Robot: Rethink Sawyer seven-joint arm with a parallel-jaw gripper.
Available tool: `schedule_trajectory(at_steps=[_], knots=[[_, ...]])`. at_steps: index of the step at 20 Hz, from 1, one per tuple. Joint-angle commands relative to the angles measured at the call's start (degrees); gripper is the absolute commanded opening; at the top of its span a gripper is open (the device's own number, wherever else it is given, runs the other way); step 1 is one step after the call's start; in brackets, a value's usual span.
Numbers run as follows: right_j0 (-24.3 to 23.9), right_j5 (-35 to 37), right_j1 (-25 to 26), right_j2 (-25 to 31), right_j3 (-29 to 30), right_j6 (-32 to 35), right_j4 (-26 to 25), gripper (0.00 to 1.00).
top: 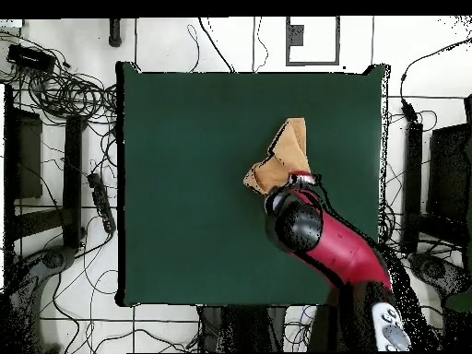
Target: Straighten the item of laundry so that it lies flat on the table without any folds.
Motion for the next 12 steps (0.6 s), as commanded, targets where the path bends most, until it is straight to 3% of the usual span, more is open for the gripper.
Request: schedule_trajectory(at_steps=[1,5,12], knots=[[-4.0,-3.0,-3.2,10.4,16.9,-0.8,-8.7,0.00],[-11.5,-2.1,-6.5,11.9,19.8,-4.0,-15.0,0.00],[-31.5,3.8,-15.3,20.7,24.7,-11.7,-25.7,0.00]])
